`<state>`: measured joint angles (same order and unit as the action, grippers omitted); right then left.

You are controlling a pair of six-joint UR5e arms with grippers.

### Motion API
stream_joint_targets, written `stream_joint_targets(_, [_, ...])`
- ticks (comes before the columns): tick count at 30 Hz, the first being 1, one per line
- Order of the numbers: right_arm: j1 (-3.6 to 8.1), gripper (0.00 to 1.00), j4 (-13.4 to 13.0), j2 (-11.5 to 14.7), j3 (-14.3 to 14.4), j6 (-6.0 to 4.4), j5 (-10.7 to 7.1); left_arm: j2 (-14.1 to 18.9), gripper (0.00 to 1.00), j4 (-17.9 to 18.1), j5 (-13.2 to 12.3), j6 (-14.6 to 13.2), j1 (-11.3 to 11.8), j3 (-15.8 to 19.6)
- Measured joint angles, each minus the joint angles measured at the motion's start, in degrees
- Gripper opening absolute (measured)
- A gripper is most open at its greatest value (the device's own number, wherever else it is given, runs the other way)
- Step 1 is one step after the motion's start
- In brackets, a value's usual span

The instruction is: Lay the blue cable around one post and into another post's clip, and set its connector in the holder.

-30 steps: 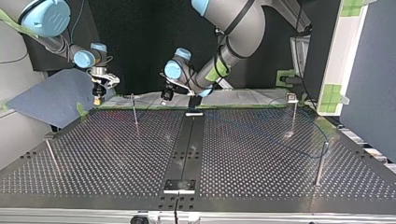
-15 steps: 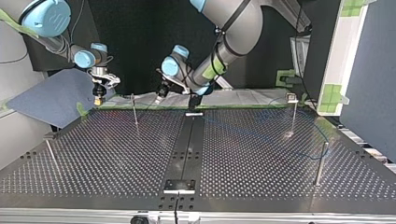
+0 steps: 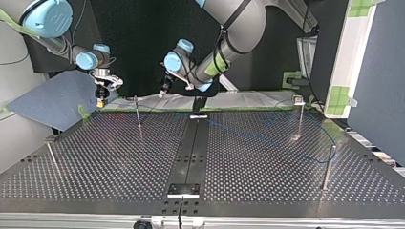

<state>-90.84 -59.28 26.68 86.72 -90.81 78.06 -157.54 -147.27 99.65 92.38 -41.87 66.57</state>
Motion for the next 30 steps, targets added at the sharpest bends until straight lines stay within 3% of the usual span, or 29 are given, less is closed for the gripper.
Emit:
stream_joint_targets(7, [-0.06, 0.05, 0.2, 0.0, 0.0, 0.06, -0.17, 0.0, 1.00, -0.3, 1.0, -0.5, -0.5, 3.1])
stream_joint_targets(18, [-0.15, 0.05, 0.3, 0.0, 0.0, 0.02, -0.33, 2.2, 1.00, -0.4, 2.0, -1.9, -3.3, 8.4])
stream_joint_targets(30, [-0.19, 0.05, 0.4, 0.0, 0.0, -0.08, -0.64, 7.8, 1.00, -1.2, 4.5, -0.3, -8.8, 8.1])
